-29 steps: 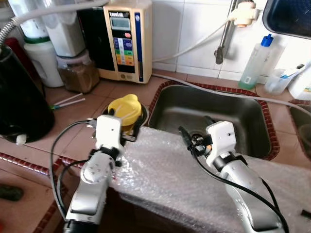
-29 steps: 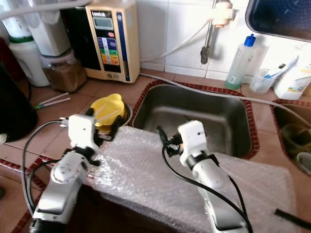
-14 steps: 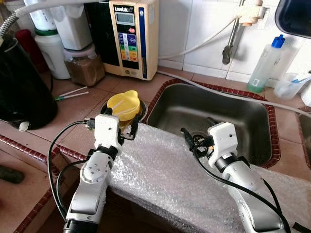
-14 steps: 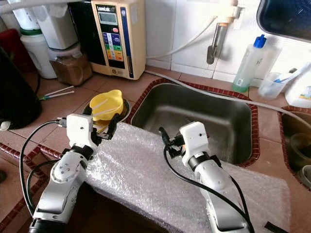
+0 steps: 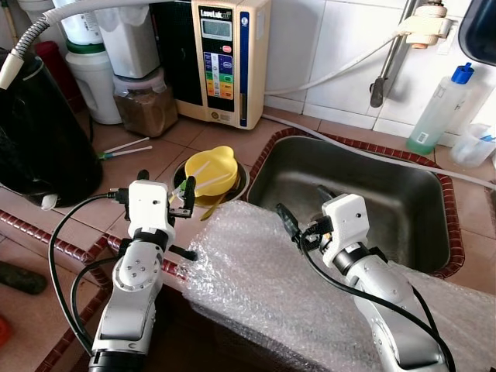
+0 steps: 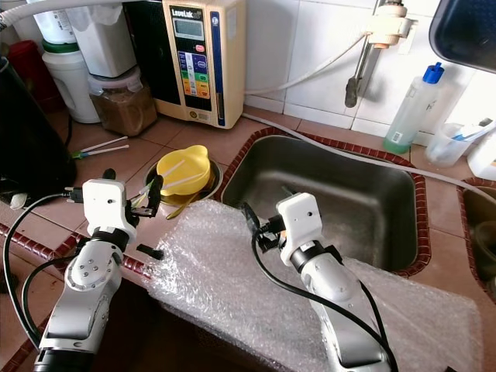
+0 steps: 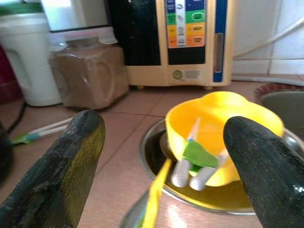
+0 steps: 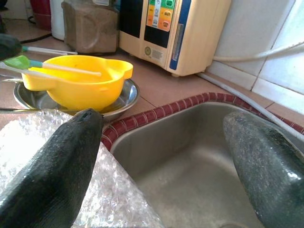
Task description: Kitchen organization
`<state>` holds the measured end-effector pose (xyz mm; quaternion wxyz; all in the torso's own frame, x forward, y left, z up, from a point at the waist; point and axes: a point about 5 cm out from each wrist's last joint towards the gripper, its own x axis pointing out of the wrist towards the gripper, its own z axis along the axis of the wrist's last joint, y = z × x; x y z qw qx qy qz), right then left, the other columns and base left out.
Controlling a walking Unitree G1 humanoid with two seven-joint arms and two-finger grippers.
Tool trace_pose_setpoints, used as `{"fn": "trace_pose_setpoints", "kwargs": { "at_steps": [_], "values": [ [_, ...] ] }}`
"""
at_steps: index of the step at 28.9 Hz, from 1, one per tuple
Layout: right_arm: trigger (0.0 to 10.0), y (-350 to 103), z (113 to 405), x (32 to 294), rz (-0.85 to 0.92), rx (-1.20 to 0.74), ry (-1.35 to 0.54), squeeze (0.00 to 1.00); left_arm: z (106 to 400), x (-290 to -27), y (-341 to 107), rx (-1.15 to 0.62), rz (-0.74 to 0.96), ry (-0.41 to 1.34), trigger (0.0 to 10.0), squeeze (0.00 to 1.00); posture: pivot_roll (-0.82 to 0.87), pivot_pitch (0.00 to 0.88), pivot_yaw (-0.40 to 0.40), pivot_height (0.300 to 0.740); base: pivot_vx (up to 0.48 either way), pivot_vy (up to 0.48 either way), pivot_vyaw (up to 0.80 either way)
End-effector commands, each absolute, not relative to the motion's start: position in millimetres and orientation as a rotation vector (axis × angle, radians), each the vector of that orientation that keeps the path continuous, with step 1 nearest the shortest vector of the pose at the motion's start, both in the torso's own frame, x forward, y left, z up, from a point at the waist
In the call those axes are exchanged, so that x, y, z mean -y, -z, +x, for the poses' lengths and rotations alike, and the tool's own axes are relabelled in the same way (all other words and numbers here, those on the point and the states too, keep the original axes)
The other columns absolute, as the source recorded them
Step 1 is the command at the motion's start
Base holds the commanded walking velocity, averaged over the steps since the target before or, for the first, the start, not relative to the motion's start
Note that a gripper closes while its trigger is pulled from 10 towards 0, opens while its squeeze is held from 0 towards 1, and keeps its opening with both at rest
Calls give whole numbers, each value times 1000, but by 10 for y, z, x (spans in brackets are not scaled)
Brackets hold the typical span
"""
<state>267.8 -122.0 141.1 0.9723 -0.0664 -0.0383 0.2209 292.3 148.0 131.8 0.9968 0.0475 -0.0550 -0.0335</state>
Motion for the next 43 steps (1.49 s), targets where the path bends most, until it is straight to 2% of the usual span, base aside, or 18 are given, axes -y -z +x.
{"fn": "trace_pose_setpoints", "kwargs": {
  "at_steps": [1, 17, 25, 30, 43],
  "values": [
    [10000, -1440, 2696, 1224, -137, 89, -451, 0, 2937, -1429, -1286, 87, 87, 108, 10000, 0, 8, 0, 13, 740, 0, 0, 0],
    [10000, -1598, 2546, 1018, -20, 104, -720, 0, 2969, -1344, -1228, 44, 67, 170, 10000, 0, -1, 0, 12, 740, 0, 0, 0],
    [10000, -1899, 2717, 1143, 0, 263, -519, 0, 2973, -1342, -1225, 44, 69, 171, 10000, 0, -1, 0, 11, 740, 0, 0, 0],
    [10000, -1958, 2797, 1226, 4, 279, -457, 0, 2977, -1331, -1226, 48, 70, 175, 10000, 0, -5, 0, 8, 740, 0, 0, 0],
    [10000, -1641, 2700, 1212, -95, 98, -573, 0, 2981, -1315, -1208, 40, 70, 185, 10000, 0, -15, 0, 12, 740, 0, 0, 0]
  ]
}}
